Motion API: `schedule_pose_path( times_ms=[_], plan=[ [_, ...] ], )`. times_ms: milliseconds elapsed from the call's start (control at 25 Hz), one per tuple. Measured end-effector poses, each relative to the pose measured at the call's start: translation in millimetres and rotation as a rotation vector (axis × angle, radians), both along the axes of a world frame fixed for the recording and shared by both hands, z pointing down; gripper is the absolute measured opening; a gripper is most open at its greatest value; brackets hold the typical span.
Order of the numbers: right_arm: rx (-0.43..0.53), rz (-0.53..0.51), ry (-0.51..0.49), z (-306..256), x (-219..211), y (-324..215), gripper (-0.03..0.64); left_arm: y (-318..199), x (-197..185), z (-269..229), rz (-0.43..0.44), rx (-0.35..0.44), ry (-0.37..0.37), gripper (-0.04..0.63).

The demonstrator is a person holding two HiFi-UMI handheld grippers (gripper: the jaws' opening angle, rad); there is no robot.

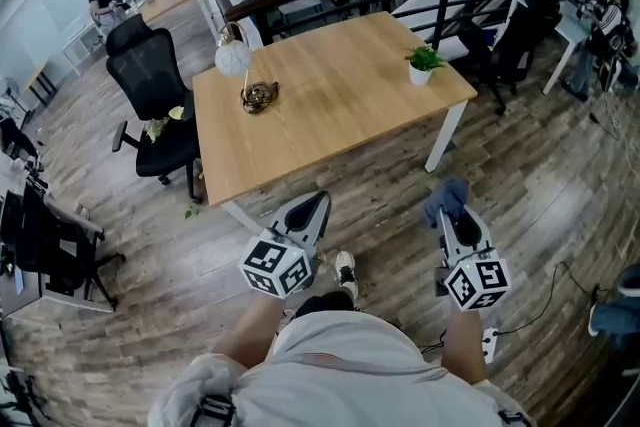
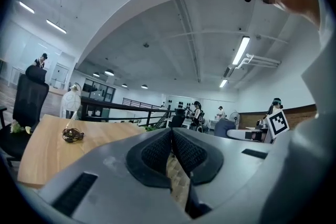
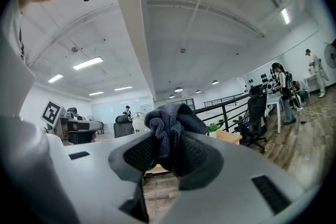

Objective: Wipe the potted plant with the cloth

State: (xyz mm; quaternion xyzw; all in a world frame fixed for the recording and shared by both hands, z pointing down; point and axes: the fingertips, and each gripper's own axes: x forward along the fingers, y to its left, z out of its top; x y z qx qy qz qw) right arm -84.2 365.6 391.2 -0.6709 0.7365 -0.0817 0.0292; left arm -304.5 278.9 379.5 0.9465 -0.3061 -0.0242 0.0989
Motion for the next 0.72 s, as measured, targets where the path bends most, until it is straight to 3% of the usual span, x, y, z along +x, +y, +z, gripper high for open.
schedule_pose_path(
  times_ms=[400,720],
  plan=[
    [-0.072,0.1,0.023,1.5,69.4,-75.7,0.17,-100.1,85.2,0.9,0.113,-0.043,0.05,0.017],
    [-0.113,0.098,0.1,-12.4,90.3,-173.9,0.17,-201.1,104.1,6.1,0.116,-0.09,0.101,0.017]
  ],
)
